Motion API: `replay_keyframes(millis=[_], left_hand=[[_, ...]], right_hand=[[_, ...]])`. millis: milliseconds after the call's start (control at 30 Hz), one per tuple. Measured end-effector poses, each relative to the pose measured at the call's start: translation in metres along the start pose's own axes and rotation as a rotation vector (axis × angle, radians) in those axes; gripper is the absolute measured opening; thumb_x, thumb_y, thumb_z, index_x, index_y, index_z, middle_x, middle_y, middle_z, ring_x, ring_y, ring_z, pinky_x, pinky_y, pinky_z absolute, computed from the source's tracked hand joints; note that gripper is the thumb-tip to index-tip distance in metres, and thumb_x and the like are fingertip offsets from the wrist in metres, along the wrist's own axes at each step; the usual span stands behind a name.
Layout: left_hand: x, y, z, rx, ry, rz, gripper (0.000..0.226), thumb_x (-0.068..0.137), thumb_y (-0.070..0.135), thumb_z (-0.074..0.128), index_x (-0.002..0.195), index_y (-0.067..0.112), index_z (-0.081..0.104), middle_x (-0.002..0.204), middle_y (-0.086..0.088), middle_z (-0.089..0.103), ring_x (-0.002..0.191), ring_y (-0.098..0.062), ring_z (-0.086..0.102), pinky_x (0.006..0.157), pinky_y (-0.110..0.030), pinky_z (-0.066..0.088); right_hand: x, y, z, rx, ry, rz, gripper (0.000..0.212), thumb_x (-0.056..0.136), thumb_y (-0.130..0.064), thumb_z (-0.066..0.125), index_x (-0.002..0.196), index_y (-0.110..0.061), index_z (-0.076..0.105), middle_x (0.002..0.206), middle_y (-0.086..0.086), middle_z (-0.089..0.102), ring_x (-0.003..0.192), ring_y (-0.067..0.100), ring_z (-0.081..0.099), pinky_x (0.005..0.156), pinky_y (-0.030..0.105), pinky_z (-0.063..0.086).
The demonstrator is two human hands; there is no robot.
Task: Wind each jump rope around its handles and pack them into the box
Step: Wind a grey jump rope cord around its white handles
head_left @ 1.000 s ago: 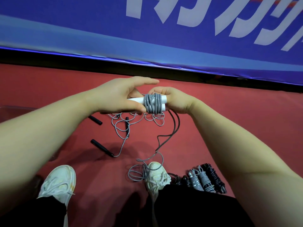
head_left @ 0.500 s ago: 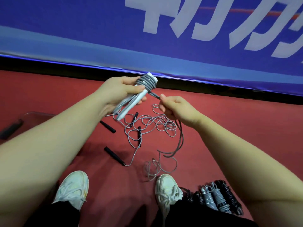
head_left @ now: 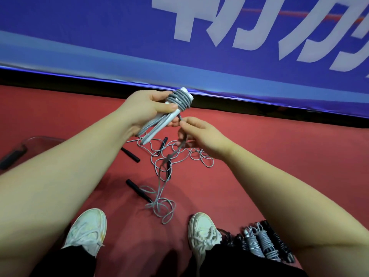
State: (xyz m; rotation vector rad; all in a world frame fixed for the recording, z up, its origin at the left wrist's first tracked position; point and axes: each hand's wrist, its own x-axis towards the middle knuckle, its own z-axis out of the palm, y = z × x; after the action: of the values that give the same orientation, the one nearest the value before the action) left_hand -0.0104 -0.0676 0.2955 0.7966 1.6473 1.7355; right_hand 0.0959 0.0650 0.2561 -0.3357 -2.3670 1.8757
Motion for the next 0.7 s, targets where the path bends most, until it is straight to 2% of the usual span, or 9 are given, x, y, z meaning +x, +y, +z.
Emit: replay_keyframes(millis=[33, 100, 233, 333, 467, 533, 567, 633, 700], left_hand=[[0.001, 0.0, -0.002, 0.008, 0.029, 0.004, 0.032, 0.087, -0.002, 0.059, 0.117, 0.008, 0.062, 0.08, -0.01, 0.071, 0.063, -0.018, 0.07, 0.058, -0.024, 0.057], [0.003, 0.002, -0.008, 0.043, 0.096, 0.01, 0.028, 0.086, -0.001, 0.062, 0.114, 0.003, 0.061, 0.082, -0.012, 0.07, 0.062, -0.017, 0.07, 0.058, -0.024, 0.057], [0.005, 0.005, -0.016, 0.039, 0.15, 0.004, 0.017, 0.085, 0.002, 0.065, 0.101, -0.001, 0.064, 0.073, -0.01, 0.071, 0.062, -0.016, 0.07, 0.06, -0.025, 0.058], [0.006, 0.005, -0.012, 0.117, 0.176, 0.05, 0.023, 0.084, 0.003, 0.066, 0.106, -0.004, 0.062, 0.078, -0.013, 0.071, 0.061, -0.016, 0.07, 0.059, -0.024, 0.057], [0.012, -0.005, -0.005, 0.295, 0.243, 0.103, 0.029, 0.079, 0.009, 0.074, 0.105, 0.005, 0.063, 0.094, -0.014, 0.071, 0.078, -0.024, 0.07, 0.075, -0.035, 0.058], [0.015, -0.01, -0.008, 0.456, 0.33, 0.119, 0.036, 0.078, 0.015, 0.076, 0.11, 0.008, 0.063, 0.102, -0.008, 0.069, 0.085, -0.018, 0.067, 0.082, -0.03, 0.052], [0.015, -0.012, -0.011, 0.528, 0.369, 0.127, 0.04, 0.078, 0.016, 0.076, 0.115, 0.008, 0.062, 0.104, -0.006, 0.067, 0.087, -0.013, 0.063, 0.081, -0.024, 0.048], [0.015, -0.016, -0.015, 0.657, 0.394, 0.157, 0.043, 0.079, 0.018, 0.075, 0.119, 0.008, 0.061, 0.108, -0.005, 0.066, 0.089, -0.008, 0.057, 0.077, -0.015, 0.038], [0.014, -0.02, -0.015, 0.777, 0.364, 0.194, 0.041, 0.079, 0.02, 0.074, 0.117, 0.011, 0.063, 0.11, -0.004, 0.067, 0.092, -0.009, 0.058, 0.073, -0.013, 0.035]], right_hand=[[0.003, 0.004, 0.005, -0.047, 0.07, -0.011, 0.011, 0.1, -0.024, 0.043, 0.097, -0.021, 0.052, 0.065, -0.004, 0.048, 0.055, 0.009, 0.049, 0.055, 0.023, 0.043], [0.011, 0.01, 0.011, -0.257, 0.302, -0.07, 0.009, 0.096, -0.031, 0.051, 0.097, -0.022, 0.048, 0.062, -0.005, 0.045, 0.049, 0.01, 0.041, 0.052, 0.025, 0.034], [0.017, 0.007, 0.007, -0.658, 0.543, -0.243, 0.02, 0.097, -0.031, 0.047, 0.091, -0.02, 0.062, 0.072, -0.005, 0.058, 0.073, 0.018, 0.058, 0.064, 0.029, 0.039], [0.021, 0.007, 0.007, -0.552, 0.481, -0.124, 0.034, 0.1, -0.031, 0.039, 0.076, -0.02, 0.06, 0.07, -0.006, 0.062, 0.071, 0.015, 0.059, 0.068, 0.029, 0.042], [0.024, -0.003, 0.014, -0.073, 0.241, 0.216, 0.04, 0.103, -0.03, 0.033, 0.079, -0.014, 0.06, 0.065, -0.001, 0.051, 0.048, 0.01, 0.039, 0.046, 0.021, 0.028], [0.024, -0.005, 0.018, -0.336, 0.24, 0.168, 0.037, 0.103, -0.028, 0.033, 0.098, -0.008, 0.063, 0.07, 0.003, 0.053, 0.052, 0.016, 0.044, 0.046, 0.025, 0.031], [0.024, -0.005, 0.02, -0.548, 0.267, 0.1, 0.034, 0.102, -0.027, 0.033, 0.106, -0.007, 0.06, 0.079, 0.008, 0.058, 0.065, 0.022, 0.052, 0.055, 0.027, 0.037], [0.021, -0.006, 0.023, -0.842, 0.259, 0.026, 0.03, 0.101, -0.024, 0.034, 0.11, -0.006, 0.056, 0.1, 0.015, 0.063, 0.091, 0.03, 0.057, 0.075, 0.032, 0.043], [0.018, -0.009, 0.023, -1.037, 0.204, 0.079, 0.027, 0.099, -0.018, 0.035, 0.109, -0.006, 0.057, 0.107, 0.014, 0.063, 0.099, 0.032, 0.057, 0.077, 0.033, 0.042]])
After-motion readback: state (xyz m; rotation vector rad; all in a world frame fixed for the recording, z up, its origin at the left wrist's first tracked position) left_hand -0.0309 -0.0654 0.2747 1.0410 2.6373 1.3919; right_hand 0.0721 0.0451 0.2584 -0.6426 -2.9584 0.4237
